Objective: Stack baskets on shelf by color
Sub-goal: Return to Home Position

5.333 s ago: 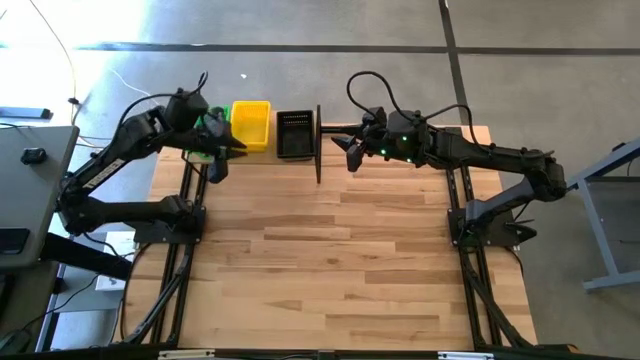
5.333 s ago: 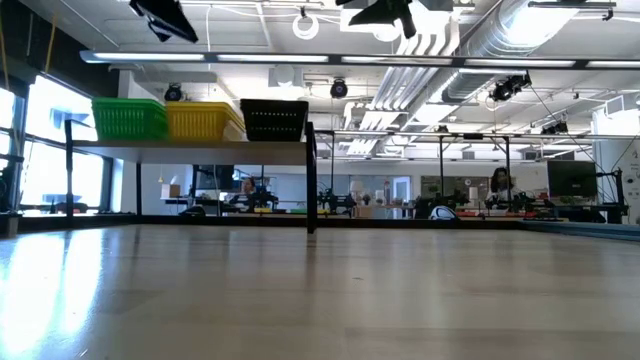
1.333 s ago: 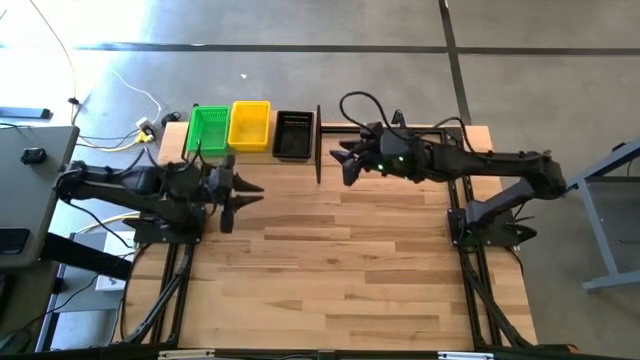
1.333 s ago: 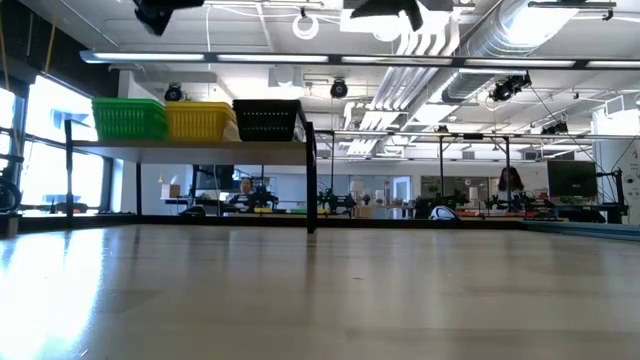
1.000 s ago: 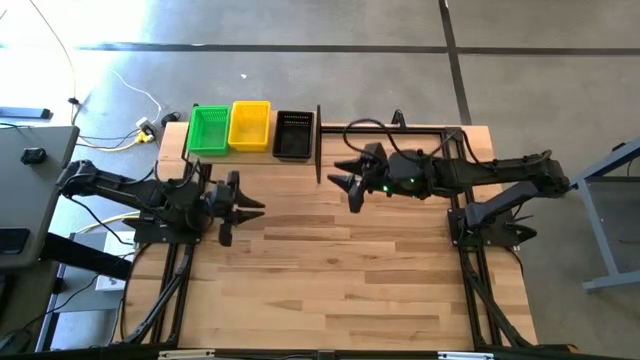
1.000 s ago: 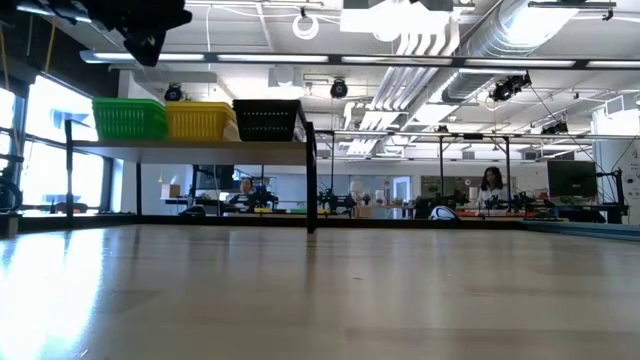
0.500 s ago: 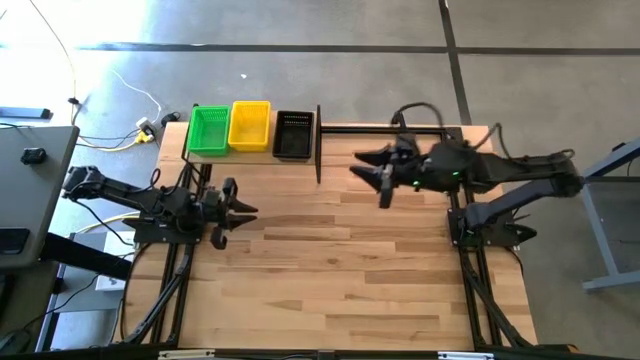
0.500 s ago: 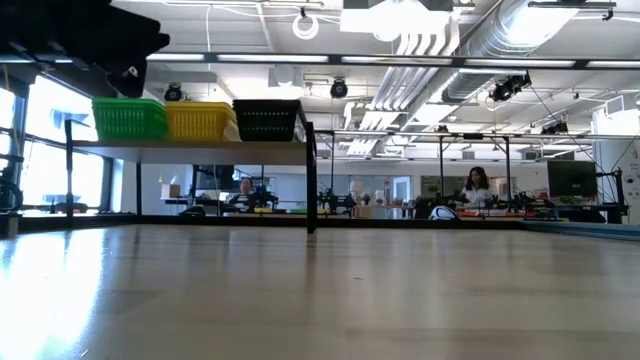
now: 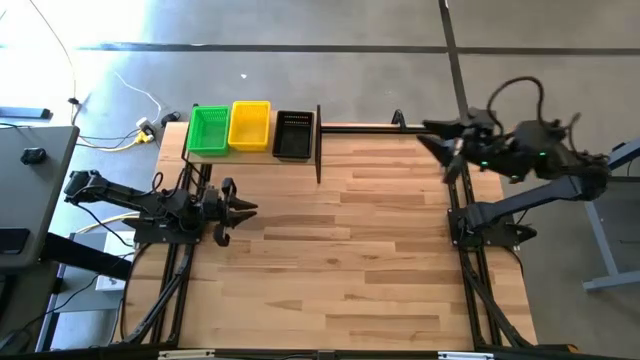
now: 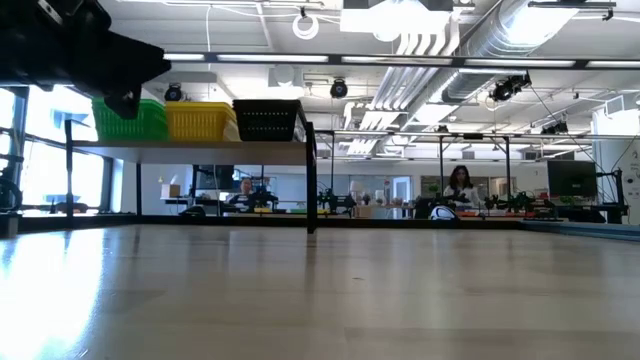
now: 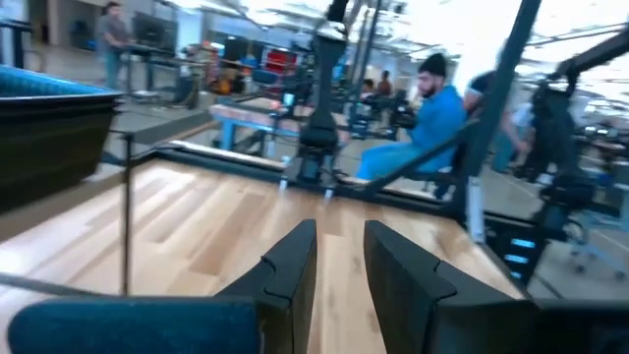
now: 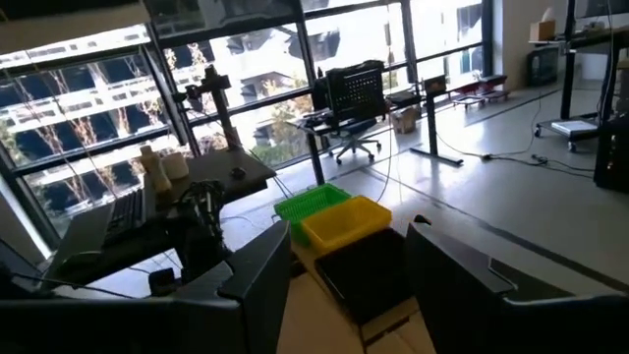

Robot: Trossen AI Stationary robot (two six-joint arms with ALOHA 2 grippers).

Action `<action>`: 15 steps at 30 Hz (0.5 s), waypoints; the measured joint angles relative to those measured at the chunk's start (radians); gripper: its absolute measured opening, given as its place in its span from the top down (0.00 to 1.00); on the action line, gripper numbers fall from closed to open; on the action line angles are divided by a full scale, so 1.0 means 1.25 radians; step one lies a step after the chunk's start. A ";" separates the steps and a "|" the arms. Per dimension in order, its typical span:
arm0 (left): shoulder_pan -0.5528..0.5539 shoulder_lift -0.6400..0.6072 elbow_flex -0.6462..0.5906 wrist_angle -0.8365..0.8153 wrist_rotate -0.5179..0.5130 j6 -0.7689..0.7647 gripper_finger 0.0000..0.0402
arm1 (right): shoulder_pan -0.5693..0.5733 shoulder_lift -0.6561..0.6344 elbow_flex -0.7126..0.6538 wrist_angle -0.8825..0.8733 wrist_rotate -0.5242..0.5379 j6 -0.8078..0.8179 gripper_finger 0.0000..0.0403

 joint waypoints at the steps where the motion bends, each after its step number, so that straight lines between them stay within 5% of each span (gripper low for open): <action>1: 0.008 0.000 0.000 -0.003 -0.002 0.000 0.81 | 0.000 -0.017 -0.002 -0.024 0.000 -0.002 0.54; 15: 0.069 0.000 0.000 -0.023 0.034 0.000 0.81 | 0.000 -0.257 -0.434 0.114 -0.068 0.041 0.54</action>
